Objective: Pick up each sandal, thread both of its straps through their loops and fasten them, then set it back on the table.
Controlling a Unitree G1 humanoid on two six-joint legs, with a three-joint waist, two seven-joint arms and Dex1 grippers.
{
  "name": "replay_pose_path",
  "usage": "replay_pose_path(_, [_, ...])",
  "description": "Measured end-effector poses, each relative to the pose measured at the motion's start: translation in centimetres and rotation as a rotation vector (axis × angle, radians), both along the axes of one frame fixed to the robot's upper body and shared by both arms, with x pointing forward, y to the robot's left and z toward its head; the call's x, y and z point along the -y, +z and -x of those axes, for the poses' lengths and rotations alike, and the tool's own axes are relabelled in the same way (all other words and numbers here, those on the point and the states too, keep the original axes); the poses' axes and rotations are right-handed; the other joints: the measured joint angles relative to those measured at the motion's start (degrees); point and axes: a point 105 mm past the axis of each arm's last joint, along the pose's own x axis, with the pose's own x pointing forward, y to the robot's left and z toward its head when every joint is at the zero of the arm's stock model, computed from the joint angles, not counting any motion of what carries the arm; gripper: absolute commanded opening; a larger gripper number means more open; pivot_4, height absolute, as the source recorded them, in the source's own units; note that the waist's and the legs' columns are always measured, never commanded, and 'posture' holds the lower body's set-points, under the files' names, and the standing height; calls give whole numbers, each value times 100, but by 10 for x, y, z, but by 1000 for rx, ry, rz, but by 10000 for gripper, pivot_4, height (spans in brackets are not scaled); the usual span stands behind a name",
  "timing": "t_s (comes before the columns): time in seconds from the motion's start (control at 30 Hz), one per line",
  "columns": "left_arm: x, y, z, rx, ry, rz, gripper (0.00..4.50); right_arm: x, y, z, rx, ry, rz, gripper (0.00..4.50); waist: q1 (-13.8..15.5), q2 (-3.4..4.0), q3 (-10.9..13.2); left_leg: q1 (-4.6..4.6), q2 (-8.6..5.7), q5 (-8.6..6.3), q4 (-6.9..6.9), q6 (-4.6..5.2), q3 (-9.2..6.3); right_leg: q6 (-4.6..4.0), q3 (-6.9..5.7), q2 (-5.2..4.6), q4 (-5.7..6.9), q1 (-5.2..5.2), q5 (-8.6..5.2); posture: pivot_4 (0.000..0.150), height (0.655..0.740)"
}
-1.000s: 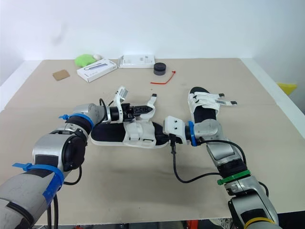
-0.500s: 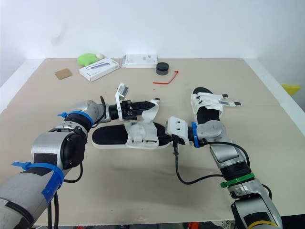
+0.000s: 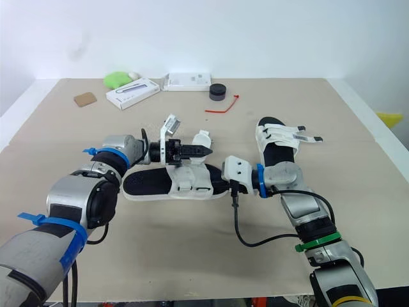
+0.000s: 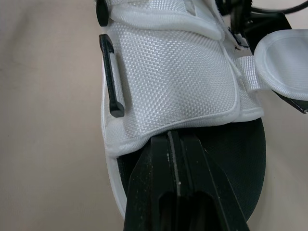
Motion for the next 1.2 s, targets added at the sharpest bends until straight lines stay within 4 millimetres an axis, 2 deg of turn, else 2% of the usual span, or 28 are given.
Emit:
replay_pose_path(0.27, [2,11,-9,119,29,-16,44267,0,0,0,-2,-1,0,0,0,0,0,-3,-1,0,1,0,0,0,-1,0,0,0,0,1500,7400])
replay_pose_path(0.3, [3,16,-8,135,10,-18,38972,0,0,0,-3,-2,0,0,0,0,0,-3,-2,0,2,0,1,1,-1,0,0,0,0,1500,7400])
replay_pose_path(0.33, [3,18,-7,141,1,-16,36415,0,0,0,-3,-2,0,0,0,0,0,-3,-6,0,2,0,1,1,-1,1,0,0,0,1500,7400])
replay_pose_path(0.43, [5,23,-6,174,-31,-28,24629,0,0,0,-4,-2,0,0,-2,0,0,-3,-5,0,2,1,1,1,-1,1,0,0,0,1500,7400])
replay_pose_path(0.5, [5,23,-6,183,-31,-34,14382,0,0,0,-4,-3,0,0,-1,0,0,-4,-4,0,2,1,0,1,-1,1,0,0,0,1500,7400])
replay_pose_path(0.57, [4,23,-6,199,-32,-38,5977,0,0,0,-4,-3,0,0,-1,0,0,-4,-2,0,3,1,1,1,-1,1,0,0,0,1500,7400])
replay_pose_path(0.6, [4,23,-6,205,-34,-44,2355,0,0,0,-4,-3,0,0,-1,0,0,-4,-2,0,3,1,1,1,-1,1,0,0,0,1500,7400])
replay_pose_path(0.63, [4,23,-7,217,-37,-52,919,0,0,0,-4,-3,0,0,-1,0,0,-4,-2,0,3,1,0,1,-1,1,0,0,1,1500,7400])
replay_pose_path(0.77, [4,24,-7,279,-56,-72,919,0,0,0,-5,-3,0,0,0,0,0,-5,-2,0,4,1,1,1,-1,1,0,0,1,1500,7400])
replay_pose_path(0.97, [6,35,-4,545,-178,-192,919,0,0,0,-4,-2,0,0,4,0,0,-8,-1,0,4,1,1,1,0,1,-1,-2,1,1500,7400])
replay_pose_path(1.1, [5,34,7,798,-303,-245,919,-1,0,0,-3,0,-2,0,2,0,0,-11,4,-1,4,1,3,1,3,1,0,-6,1,1500,7400])
replay_pose_path(1.13, [4,34,11,874,-334,-258,919,-1,0,0,-3,0,-3,0,-1,0,0,-11,6,-1,4,2,5,0,6,2,0,-8,2,1500,7400])
replay_pose_path(1.17, [-1,32,18,1023,-380,-296,919,-2,0,0,-3,2,-5,0,-8,1,0,-10,11,-3,4,3,7,-1,12,3,1,-10,2,1500,7400])
replay_pose_path(1.2, [-3,30,20,1064,-396,-309,919,-2,0,0,-4,1,-5,0,-5,1,0,-11,13,-3,4,2,6,-1,8,3,4,-10,2,1500,7400])
